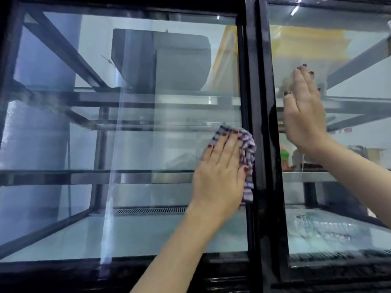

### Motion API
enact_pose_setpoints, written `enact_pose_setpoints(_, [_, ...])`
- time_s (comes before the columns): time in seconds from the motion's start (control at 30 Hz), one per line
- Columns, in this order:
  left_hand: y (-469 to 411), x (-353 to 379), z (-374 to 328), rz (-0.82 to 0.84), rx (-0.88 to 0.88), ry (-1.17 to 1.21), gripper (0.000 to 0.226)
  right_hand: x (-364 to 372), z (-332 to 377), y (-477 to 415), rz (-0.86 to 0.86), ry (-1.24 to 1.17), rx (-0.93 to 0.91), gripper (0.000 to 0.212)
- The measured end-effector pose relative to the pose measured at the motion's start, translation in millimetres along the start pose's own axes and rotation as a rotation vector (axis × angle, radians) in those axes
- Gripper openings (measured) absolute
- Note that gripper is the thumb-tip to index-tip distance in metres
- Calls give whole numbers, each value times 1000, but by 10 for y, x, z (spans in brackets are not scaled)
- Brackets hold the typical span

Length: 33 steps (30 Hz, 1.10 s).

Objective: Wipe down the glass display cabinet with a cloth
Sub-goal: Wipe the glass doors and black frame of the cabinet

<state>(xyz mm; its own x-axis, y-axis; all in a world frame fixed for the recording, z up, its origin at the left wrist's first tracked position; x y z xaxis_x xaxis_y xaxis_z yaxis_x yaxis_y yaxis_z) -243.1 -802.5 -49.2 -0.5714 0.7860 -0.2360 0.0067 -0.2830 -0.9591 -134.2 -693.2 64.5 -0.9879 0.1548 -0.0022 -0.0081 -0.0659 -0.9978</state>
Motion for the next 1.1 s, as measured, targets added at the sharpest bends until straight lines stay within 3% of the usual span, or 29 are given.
enact_pose_setpoints(0.1, [-999, -182, 148, -97, -49, -8, 55, -19, -67, -159, -46, -35, 68, 64])
enact_pose_setpoints(0.2, [-1906, -378, 320, -91, -89, -40, 54, 94, -2, -163, 10, 141, 16, 60])
enact_pose_setpoints(0.37, [-2744, -650, 469, -81, -87, -77, 53, 110, 70, -121, 36, 195, -47, 67])
enact_pose_setpoints(0.57, [-2677, -550, 404, -168, -120, -52, 56, 184, 378, -66, 81, 193, -223, 59])
enact_pose_setpoints(0.83, [-2888, -855, 923, -212, -94, -88, 52, 381, 571, -329, 76, 274, -37, 67])
enact_pose_setpoints(1.0, [-2503, -1339, 2250, -336, -301, -129, 51, 459, 647, -439, 111, 396, -71, 73])
enact_pose_setpoints(1.1, [-2175, -1655, 3210, -345, -443, -116, 50, 504, 751, -522, 126, 462, -201, 78])
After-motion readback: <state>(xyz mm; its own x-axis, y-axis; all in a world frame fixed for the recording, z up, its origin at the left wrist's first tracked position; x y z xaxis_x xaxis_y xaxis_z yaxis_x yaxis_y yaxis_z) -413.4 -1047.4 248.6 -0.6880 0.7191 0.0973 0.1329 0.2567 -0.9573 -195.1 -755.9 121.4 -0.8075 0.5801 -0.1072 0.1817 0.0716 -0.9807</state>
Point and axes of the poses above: each hand's wrist, its own y-axis away from the middle knuckle, its own x-axis out of the palm, z = x × y, the point moved 10 cm from there along -y, towards the middle knuckle, and after that the axes turned 7 degrees about -x, right-handed, at the moved point
